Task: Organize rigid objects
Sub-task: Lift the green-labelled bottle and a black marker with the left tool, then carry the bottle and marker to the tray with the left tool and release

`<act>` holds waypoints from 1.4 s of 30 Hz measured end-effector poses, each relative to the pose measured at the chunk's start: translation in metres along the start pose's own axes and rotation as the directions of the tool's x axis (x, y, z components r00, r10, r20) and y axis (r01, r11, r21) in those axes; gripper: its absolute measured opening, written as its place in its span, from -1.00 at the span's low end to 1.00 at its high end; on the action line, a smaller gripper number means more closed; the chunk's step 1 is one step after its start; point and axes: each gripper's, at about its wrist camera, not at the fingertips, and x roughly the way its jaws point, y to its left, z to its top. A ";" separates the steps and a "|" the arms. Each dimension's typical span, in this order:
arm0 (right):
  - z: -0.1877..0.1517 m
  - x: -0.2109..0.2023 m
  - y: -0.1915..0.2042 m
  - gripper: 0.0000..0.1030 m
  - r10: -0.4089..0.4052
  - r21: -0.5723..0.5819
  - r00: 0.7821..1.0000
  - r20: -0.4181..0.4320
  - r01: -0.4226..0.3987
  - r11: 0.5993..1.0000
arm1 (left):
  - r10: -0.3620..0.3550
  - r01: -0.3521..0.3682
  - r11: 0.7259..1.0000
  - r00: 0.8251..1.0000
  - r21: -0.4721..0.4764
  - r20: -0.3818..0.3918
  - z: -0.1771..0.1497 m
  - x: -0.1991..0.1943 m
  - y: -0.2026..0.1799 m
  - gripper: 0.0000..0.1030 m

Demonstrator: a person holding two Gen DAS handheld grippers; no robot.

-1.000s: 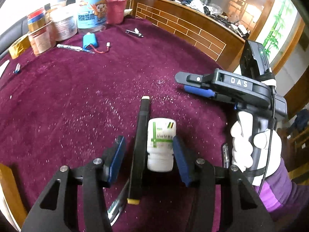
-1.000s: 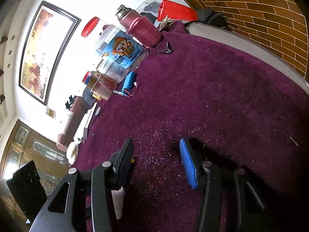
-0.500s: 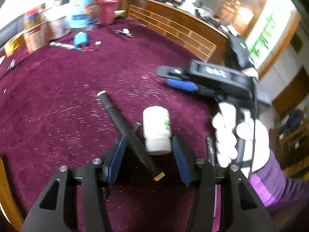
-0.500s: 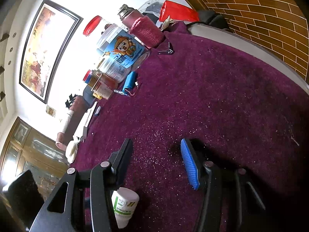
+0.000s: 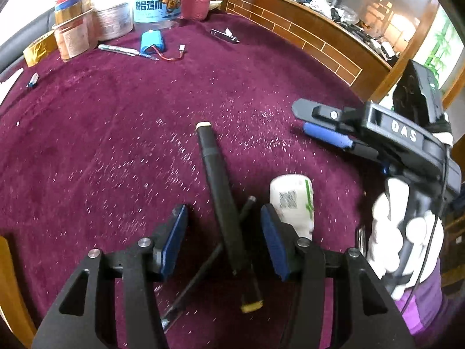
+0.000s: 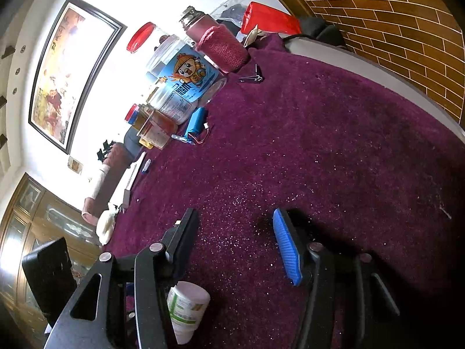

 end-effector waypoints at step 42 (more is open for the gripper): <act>-0.058 0.004 0.071 0.02 -0.202 -0.287 0.960 -0.192 0.142 0.947 | -0.073 0.237 0.921 0.885 -0.310 0.459 -0.129 -0.189 0.099 -0.77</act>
